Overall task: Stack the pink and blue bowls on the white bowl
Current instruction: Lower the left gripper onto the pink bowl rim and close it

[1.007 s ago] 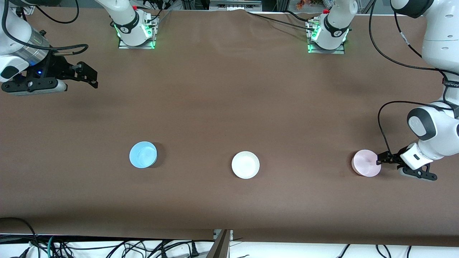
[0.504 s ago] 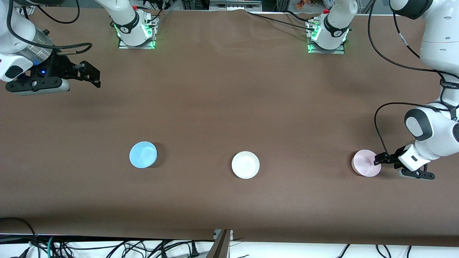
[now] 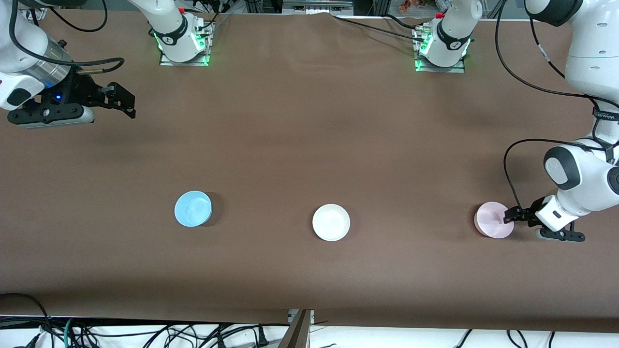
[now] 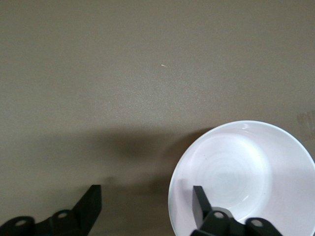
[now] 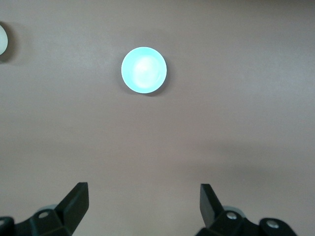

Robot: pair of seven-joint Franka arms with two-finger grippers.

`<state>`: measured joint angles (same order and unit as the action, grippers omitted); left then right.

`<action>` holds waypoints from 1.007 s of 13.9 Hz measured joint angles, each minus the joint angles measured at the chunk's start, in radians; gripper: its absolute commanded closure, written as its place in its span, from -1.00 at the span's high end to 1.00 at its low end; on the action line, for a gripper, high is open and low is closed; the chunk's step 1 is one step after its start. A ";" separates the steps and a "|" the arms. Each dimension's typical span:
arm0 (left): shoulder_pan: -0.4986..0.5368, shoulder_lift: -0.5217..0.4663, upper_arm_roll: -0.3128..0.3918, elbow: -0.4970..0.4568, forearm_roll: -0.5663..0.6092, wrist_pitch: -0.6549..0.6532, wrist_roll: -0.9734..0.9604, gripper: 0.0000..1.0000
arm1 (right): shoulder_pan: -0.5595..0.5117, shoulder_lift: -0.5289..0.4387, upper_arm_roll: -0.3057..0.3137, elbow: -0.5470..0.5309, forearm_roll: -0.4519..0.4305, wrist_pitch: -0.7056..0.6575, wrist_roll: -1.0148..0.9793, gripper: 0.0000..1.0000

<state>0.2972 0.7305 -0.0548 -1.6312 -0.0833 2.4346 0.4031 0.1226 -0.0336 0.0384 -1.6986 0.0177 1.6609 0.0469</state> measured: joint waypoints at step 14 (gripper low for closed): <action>-0.015 0.000 0.000 -0.004 0.000 -0.003 -0.044 -0.48 | 0.000 0.000 0.000 0.000 -0.001 0.000 0.000 1.00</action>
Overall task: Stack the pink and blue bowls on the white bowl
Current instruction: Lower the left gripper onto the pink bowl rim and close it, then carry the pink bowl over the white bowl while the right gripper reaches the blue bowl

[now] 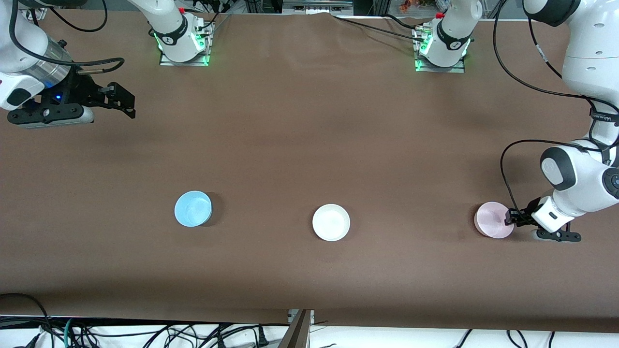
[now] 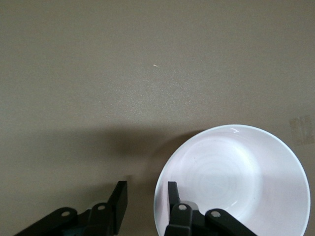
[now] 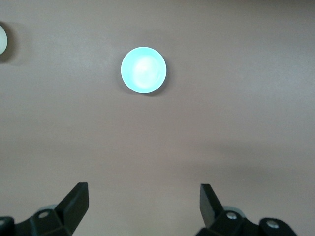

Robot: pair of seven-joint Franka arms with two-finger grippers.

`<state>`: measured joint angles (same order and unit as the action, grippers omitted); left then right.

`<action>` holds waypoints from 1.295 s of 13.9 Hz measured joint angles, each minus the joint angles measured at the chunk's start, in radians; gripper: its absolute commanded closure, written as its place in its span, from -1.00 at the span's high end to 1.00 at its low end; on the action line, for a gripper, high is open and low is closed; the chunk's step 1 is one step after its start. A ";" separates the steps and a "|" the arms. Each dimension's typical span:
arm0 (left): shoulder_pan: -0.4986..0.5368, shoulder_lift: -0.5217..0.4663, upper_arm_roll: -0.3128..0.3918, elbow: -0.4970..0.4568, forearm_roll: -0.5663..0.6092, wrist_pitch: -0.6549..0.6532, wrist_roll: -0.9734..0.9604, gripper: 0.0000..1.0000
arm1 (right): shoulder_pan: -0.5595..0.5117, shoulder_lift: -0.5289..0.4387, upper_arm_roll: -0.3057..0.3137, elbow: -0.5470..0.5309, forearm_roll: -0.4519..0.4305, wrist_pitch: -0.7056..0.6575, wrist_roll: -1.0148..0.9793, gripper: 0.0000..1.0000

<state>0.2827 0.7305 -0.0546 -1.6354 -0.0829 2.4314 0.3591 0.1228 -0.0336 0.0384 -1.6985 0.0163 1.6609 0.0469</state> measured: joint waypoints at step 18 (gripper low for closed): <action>-0.057 -0.070 -0.011 0.019 0.001 -0.179 -0.220 -1.00 | 0.000 0.000 -0.004 0.000 -0.006 0.001 0.000 1.00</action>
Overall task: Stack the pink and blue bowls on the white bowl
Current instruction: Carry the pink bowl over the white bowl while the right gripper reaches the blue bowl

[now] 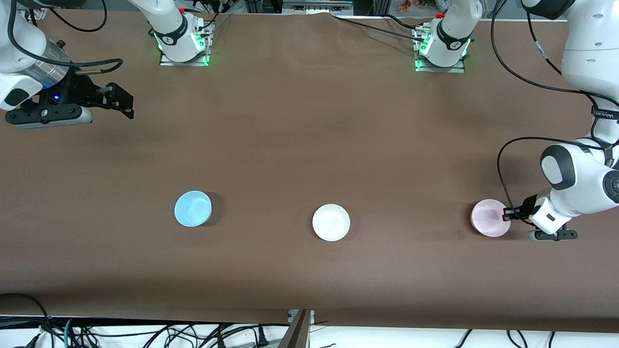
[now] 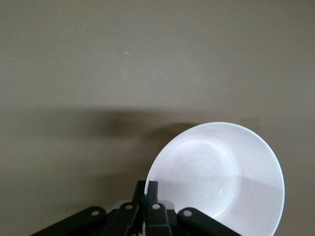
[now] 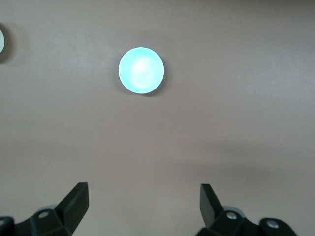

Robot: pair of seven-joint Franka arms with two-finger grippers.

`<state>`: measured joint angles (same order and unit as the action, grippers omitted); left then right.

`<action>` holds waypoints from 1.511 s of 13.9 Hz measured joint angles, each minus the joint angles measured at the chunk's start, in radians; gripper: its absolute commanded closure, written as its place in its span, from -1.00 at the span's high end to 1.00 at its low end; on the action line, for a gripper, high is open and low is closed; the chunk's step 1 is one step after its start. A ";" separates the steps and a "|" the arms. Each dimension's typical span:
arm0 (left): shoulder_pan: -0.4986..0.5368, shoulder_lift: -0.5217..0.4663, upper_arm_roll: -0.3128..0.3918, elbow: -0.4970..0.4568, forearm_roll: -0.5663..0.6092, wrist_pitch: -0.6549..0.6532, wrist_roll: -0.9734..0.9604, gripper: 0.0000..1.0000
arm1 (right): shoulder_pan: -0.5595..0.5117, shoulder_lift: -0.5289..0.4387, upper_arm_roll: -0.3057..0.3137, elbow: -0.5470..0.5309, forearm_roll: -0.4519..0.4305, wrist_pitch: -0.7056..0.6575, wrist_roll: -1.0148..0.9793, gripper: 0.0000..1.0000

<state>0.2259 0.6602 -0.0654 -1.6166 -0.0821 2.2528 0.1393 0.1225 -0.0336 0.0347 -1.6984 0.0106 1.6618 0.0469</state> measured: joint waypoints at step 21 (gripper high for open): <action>-0.586 -0.042 -0.012 0.310 -0.014 -0.350 -0.751 -1.00 | -0.006 0.366 -0.010 0.024 -0.048 0.302 -0.011 0.87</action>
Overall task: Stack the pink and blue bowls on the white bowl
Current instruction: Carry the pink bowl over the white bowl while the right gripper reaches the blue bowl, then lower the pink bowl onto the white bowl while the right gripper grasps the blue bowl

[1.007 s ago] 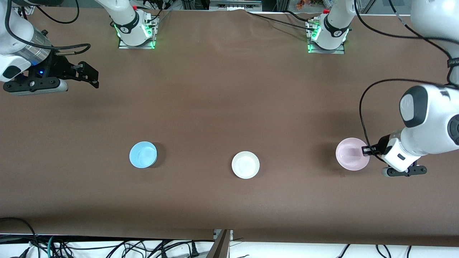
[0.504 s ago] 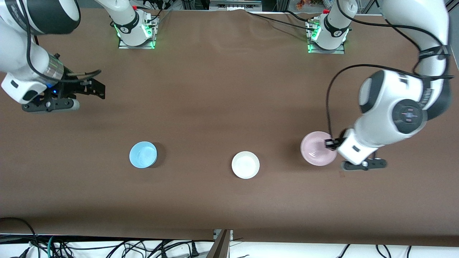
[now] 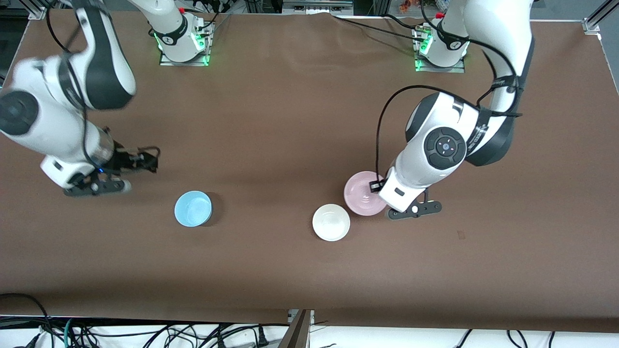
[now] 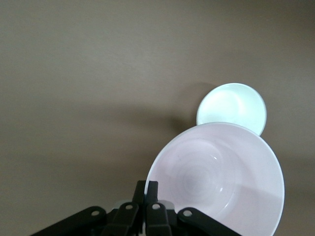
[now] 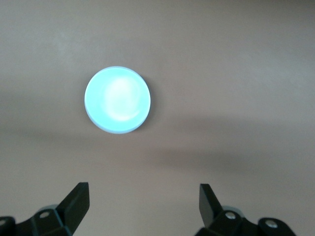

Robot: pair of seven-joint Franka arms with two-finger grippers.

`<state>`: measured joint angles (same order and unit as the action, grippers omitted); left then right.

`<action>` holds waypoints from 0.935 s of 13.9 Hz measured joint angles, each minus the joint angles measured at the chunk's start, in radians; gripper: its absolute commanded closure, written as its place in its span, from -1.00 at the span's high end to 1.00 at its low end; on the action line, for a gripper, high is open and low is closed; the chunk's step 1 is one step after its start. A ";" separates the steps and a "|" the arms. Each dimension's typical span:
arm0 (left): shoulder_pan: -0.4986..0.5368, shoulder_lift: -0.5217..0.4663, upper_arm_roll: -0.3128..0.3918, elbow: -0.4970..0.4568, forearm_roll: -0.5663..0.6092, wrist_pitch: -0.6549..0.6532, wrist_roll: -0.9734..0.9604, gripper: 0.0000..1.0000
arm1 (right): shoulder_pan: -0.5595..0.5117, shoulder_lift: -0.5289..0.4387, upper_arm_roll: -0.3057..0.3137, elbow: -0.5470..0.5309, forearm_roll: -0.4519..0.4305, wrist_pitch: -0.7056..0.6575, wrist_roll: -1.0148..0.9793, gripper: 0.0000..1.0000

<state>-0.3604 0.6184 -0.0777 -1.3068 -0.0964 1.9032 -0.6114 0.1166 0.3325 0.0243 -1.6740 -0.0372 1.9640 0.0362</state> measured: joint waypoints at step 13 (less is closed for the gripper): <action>-0.076 0.158 0.007 0.010 -0.098 0.280 -0.146 -1.00 | -0.005 0.349 -0.002 0.056 -0.009 0.295 -0.039 -0.03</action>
<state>-0.4365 0.7766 -0.0712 -1.2970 -0.1944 2.1829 -0.7578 0.1120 0.6810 0.0224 -1.6179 -0.0459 2.2588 -0.0027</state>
